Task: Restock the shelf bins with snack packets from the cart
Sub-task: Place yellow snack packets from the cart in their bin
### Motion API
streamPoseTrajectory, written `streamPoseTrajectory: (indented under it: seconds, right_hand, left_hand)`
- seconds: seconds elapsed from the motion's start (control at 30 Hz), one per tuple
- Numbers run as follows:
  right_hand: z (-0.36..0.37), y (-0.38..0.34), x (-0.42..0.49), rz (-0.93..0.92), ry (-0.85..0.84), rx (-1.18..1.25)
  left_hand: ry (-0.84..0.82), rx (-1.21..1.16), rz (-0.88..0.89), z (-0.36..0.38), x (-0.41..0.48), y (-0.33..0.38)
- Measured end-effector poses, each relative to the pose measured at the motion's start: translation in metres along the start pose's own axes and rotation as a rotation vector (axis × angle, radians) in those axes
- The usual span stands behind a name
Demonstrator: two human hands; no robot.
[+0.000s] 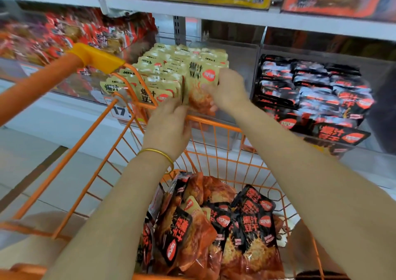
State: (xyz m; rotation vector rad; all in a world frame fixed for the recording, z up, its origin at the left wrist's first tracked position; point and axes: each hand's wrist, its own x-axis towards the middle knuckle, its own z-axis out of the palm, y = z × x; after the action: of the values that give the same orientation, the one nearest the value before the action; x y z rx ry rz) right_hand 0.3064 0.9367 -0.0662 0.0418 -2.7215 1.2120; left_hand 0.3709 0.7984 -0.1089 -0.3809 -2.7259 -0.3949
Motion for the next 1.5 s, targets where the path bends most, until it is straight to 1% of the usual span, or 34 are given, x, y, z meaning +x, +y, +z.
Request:
streamPoseTrajectory:
  seconds: [0.07, 0.2, 0.4, 0.47, 0.53, 0.57, 0.6, 0.67, 0.7, 0.73, 0.77, 0.8, 0.9, 0.97, 1.0, 1.07, 1.17, 1.23, 1.27, 1.4, 1.5]
  right_hand:
    - [0.012, 0.004, 0.003, 0.076, -0.050, -0.035]
    - [0.024, 0.011, 0.010, 0.155, -0.054, -0.178]
    - [0.026, 0.013, 0.017, 0.222, -0.151, -0.187]
    - [0.026, 0.013, 0.016, 0.259, -0.151, -0.138]
    - [0.022, 0.011, 0.012, 0.281, -0.117, -0.042]
    - [0.017, 0.008, 0.006, 0.248, -0.078, -0.013]
    - [0.011, 0.005, -0.001, 0.170, -0.025, -0.015]
    - [-0.003, -0.004, -0.026, -0.082, 0.091, -0.099]
    - [-0.009, -0.006, -0.040, -0.195, 0.127, -0.107]
    - [-0.014, -0.005, -0.053, -0.269, 0.123, -0.086]
    - [-0.017, -0.003, -0.064, -0.293, 0.060, -0.057]
    - [-0.018, 0.002, -0.075, -0.261, -0.057, -0.041]
    - [-0.007, 0.024, -0.105, -0.024, -0.574, -0.152]
    - [0.009, 0.040, -0.121, 0.113, -0.855, -0.268]
    - [0.018, 0.048, -0.128, 0.156, -0.966, -0.327]
    - [0.034, 0.059, -0.140, 0.206, -1.093, -0.392]
    - [0.049, 0.065, -0.151, 0.281, -1.157, -0.344]
    - [0.044, 0.062, -0.146, 0.393, -1.168, -0.212]
    - [0.037, 0.060, -0.140, 0.414, -1.159, -0.151]
    - [-0.013, 0.050, -0.119, 0.259, -1.043, -0.132]
    - [-0.046, 0.057, -0.121, 0.251, -0.918, 0.050]
  left_hand:
    - [-0.016, 0.015, 0.000, 0.003, 0.000, -0.002]
    - [-0.015, 0.016, -0.013, 0.003, 0.000, -0.003]
    - [-0.016, 0.006, 0.003, 0.001, 0.000, -0.002]
    - [-0.023, -0.007, 0.003, 0.001, -0.001, -0.002]
    - [-0.028, -0.016, 0.000, 0.000, -0.002, -0.002]
    - [-0.030, -0.015, 0.000, -0.001, -0.002, -0.001]
    - [-0.026, -0.016, 0.002, -0.002, -0.001, -0.001]
    - [0.003, -0.012, -0.003, -0.008, 0.002, 0.001]
    - [0.020, -0.009, -0.010, -0.010, 0.002, 0.002]
    - [0.031, -0.019, -0.015, -0.014, 0.003, 0.003]
    - [0.026, -0.051, -0.017, -0.017, 0.003, 0.004]
    - [0.006, -0.104, -0.011, -0.020, 0.002, 0.006]
    - [-0.092, -0.204, 0.052, -0.021, -0.001, 0.012]
    - [-0.195, -0.215, 0.094, -0.018, -0.004, 0.014]
    - [-0.269, -0.211, 0.112, -0.014, -0.005, 0.014]
    - [-0.408, -0.198, 0.136, -0.007, -0.007, 0.013]
    - [-0.519, -0.195, 0.132, -0.002, -0.009, 0.012]
    - [-0.557, -0.205, 0.099, 0.000, -0.010, 0.010]
    - [-0.579, -0.225, 0.075, 0.001, -0.011, 0.009]
    - [-0.692, -0.341, -0.044, 0.007, -0.014, 0.009]
    - [-0.762, -0.443, -0.088, 0.000, -0.013, 0.016]
